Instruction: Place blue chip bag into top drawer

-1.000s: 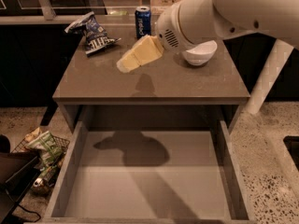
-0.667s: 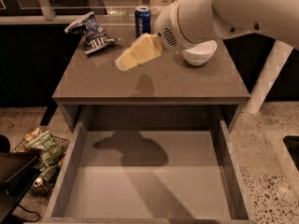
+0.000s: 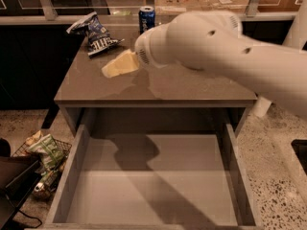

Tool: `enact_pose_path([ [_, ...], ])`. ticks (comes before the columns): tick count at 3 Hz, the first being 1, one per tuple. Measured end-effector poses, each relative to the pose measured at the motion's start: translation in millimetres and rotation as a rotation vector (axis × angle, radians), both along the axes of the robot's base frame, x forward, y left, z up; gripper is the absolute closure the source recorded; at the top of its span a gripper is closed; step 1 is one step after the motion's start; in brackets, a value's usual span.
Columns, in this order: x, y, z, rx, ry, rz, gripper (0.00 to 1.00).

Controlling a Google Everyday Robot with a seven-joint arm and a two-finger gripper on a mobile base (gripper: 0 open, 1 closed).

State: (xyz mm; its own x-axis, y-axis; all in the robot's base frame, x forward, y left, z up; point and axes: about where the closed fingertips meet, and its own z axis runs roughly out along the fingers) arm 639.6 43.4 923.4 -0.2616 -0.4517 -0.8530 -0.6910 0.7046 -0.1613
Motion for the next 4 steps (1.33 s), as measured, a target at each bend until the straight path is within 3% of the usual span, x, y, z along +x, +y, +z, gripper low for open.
enact_pose_path([
  [1,53.0,17.2,-22.3,0.119,-0.025,-0.068,0.00],
  [2,104.7,34.2,-8.7,0.262,-0.108,-0.098,0.00],
  [3,141.2,47.9,18.2,0.332,-0.207,-0.098,0.00],
  [4,141.2,48.0,18.2,0.332,-0.207,-0.098,0.00],
])
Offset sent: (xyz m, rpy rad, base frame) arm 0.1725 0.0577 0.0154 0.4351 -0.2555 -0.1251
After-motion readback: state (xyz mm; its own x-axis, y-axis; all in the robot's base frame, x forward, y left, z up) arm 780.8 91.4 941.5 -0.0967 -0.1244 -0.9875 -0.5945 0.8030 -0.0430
